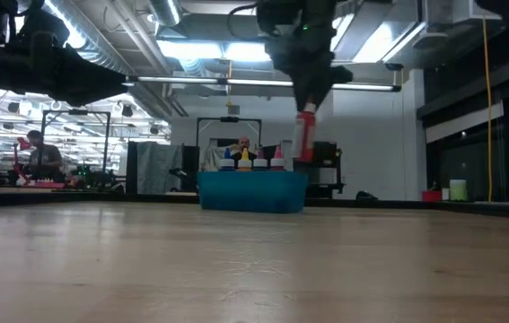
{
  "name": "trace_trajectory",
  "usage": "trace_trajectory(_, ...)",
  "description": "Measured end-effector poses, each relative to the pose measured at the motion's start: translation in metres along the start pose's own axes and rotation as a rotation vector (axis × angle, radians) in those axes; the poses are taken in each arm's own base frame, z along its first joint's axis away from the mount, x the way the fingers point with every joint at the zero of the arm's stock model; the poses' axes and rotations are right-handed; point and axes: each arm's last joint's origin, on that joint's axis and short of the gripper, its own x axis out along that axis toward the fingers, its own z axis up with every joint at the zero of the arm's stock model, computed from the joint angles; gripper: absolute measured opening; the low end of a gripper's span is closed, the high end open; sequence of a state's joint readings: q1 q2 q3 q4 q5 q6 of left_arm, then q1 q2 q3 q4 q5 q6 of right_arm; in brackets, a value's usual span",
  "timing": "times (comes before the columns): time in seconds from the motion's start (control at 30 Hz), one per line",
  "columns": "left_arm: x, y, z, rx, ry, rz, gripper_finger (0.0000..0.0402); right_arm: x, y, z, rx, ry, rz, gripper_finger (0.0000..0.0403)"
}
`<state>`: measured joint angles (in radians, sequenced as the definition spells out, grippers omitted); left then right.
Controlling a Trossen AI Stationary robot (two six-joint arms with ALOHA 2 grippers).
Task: Pick & Place food coloring
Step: Put the large orange food coloring bottle into the blue bin
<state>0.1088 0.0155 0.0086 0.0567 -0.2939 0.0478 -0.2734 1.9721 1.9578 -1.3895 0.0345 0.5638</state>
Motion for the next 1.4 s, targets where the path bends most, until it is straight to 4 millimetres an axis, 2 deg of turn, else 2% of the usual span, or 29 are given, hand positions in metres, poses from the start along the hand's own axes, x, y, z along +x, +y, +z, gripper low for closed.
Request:
trace_trajectory(0.13,0.000,0.000,0.000,0.000,0.000,0.000,0.0267,0.001,-0.003,0.018,0.004,-0.019,0.006,0.0121)
trace_trajectory(0.23,0.000,0.000,0.000,0.000,0.001,0.000,0.0267,0.011,-0.007,0.026,0.006,-0.004,-0.007,0.0121)
trace_trajectory(0.33,0.000,0.000,0.000,0.000,0.000,0.000,0.0267,0.024,-0.009,0.031,0.004,0.023,-0.031,0.0121)
trace_trajectory(0.53,0.000,0.000,0.000,0.000,0.001,0.000,0.0267,0.032,-0.011,0.037,-0.031,0.013,-0.046,0.0122)
trace_trajectory(1.4,0.000,0.000,0.000,0.000,0.000,0.000,0.0267,0.021,-0.012,0.039,-0.033,0.021,-0.052,0.0122)
